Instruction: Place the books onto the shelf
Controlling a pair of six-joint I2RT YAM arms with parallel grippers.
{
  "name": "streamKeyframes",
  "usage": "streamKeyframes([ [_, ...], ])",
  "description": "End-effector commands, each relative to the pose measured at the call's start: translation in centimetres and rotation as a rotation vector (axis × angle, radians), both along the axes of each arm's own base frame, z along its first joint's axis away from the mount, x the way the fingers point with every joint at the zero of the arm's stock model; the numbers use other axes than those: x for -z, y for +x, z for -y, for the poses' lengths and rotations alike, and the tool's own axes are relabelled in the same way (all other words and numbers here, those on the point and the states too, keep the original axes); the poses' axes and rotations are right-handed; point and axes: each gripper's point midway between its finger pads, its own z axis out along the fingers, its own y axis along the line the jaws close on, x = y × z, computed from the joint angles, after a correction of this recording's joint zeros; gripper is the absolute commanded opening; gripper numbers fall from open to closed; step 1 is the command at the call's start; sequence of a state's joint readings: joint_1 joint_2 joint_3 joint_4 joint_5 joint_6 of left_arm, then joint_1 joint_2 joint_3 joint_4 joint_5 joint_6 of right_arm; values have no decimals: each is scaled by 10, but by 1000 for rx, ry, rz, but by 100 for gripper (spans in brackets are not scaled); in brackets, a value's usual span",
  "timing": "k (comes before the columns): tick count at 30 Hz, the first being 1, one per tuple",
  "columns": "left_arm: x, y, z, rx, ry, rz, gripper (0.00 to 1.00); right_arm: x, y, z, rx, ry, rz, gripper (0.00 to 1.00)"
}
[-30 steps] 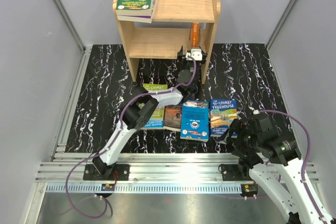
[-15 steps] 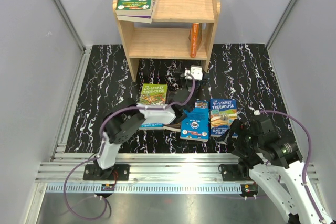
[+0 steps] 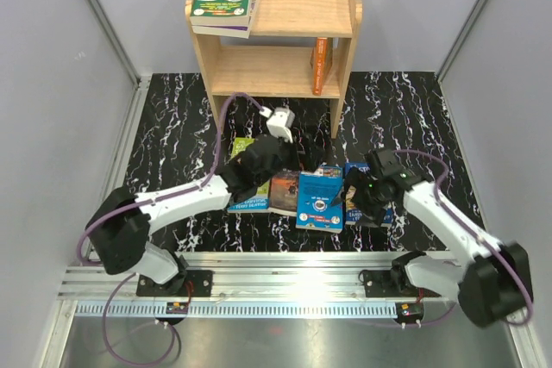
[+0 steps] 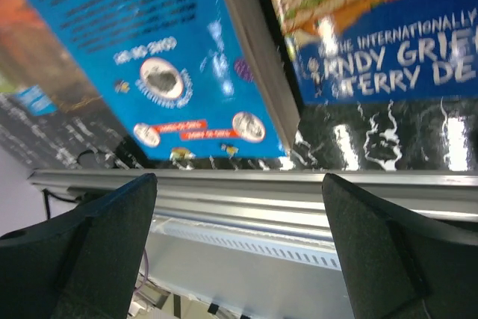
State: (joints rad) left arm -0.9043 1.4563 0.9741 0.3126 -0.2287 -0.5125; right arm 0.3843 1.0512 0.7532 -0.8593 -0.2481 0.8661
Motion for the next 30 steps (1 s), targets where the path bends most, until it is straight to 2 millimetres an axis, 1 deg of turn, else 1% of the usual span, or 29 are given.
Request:
streamKeyframes([
  [1,100,-74,17,280,100,-394,99,3,51,-13,-48,-20,107,100],
  [2,111,-79,19,294,102,-434,99,8,58,-8,-41,-66,109,100],
  [3,112,-80,23,307,76,-439,99,14,64,-5,-58,-104,97,100],
  [4,125,-87,24,329,69,-489,98,19,69,2,-55,-150,99,100],
  [6,134,-89,23,317,71,-522,98,28,76,7,-74,-189,94,100],
  [8,148,-92,19,304,77,-562,98,34,80,5,-89,-177,92,100],
  [9,152,-92,19,299,75,-571,98,42,81,3,-95,-173,86,100],
  [11,162,-97,21,313,71,-616,98,53,80,2,-88,-169,70,100],
  [12,168,-98,20,310,81,-628,98,65,77,1,-83,-159,58,100],
  [13,173,-101,20,310,78,-649,98,70,74,-2,-82,-136,47,100],
  [14,175,-101,20,311,75,-653,98,75,72,-5,-81,-116,43,100],
  [15,178,-102,19,308,72,-660,98,84,71,-9,-73,-90,45,100],
  [16,183,-102,19,297,61,-684,98,87,69,-14,-78,-58,36,100],
  [17,182,-101,21,301,41,-686,98,89,74,-19,-79,-33,61,99],
  [18,186,-104,20,306,37,-705,98,97,68,-20,-77,-19,37,97],
  [19,191,-105,19,294,31,-732,98,98,67,-24,-80,4,32,94],
  [20,192,-105,19,291,18,-735,98,100,66,-25,-77,15,28,90],
  [21,195,-107,18,294,15,-751,98,105,64,-26,-72,25,19,79],
  [22,199,-108,15,280,3,-779,98,106,62,-29,-71,42,11,72],
  [23,198,-107,17,282,-22,-779,98,107,60,-30,-67,53,6,64],
  [24,199,-107,17,279,-40,-790,97,110,56,-30,-58,62,-3,54],
  [25,205,-110,13,268,-61,-831,95,110,54,-31,-57,77,-7,44],
  [26,200,-108,16,277,-94,-822,94,111,52,-31,-55,80,-12,38],
  [27,200,-109,16,282,-110,-831,93,112,49,-31,-55,81,-19,33],
  [28,198,-111,17,287,-131,-845,93,112,48,-31,-59,80,-21,26],
  [30,195,-111,16,292,-150,-842,92,110,44,-29,-73,73,-29,16],
])
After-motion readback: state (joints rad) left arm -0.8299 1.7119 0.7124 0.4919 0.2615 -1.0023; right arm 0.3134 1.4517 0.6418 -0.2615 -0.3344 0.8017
